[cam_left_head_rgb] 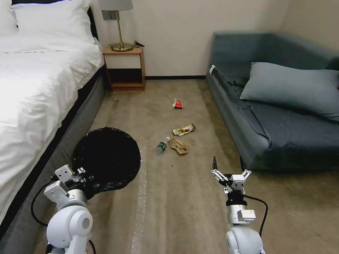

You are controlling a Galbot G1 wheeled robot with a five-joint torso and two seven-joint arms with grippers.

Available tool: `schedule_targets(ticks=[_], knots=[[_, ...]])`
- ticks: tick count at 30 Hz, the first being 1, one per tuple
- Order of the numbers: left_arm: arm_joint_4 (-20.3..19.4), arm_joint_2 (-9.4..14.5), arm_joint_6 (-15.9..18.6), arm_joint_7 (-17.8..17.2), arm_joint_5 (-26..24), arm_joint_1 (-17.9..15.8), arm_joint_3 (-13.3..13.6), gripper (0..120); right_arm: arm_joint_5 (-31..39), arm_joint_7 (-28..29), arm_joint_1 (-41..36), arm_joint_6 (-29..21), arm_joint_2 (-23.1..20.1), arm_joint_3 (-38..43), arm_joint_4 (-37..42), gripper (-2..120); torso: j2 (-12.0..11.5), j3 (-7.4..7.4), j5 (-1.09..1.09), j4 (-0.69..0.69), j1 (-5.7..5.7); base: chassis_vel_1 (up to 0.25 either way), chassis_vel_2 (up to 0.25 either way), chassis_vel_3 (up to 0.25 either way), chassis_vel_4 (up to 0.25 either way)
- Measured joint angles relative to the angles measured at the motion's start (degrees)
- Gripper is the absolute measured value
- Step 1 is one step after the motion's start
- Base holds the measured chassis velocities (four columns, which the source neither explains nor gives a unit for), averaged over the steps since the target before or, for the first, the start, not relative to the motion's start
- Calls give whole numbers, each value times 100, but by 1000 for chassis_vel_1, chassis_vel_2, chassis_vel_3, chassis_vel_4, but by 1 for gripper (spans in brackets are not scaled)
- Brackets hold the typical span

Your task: Pick up the trash bin, then pick up the garbage on the floor and place it into the trash bin.

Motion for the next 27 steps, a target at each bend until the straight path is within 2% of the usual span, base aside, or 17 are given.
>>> schedule_targets(ticks=[12, 27], knots=[[132, -2, -43, 3, 45, -43, -8, 1, -183, -87, 1, 125, 33, 9, -69, 100, 0, 0, 0, 0, 0, -106, 93, 100, -103], [95, -8, -130, 20, 65, -16, -13, 1, -287, -157, 7, 210, 106, -48, -190, 100, 0, 0, 0, 0, 0, -110, 113, 112, -119]])
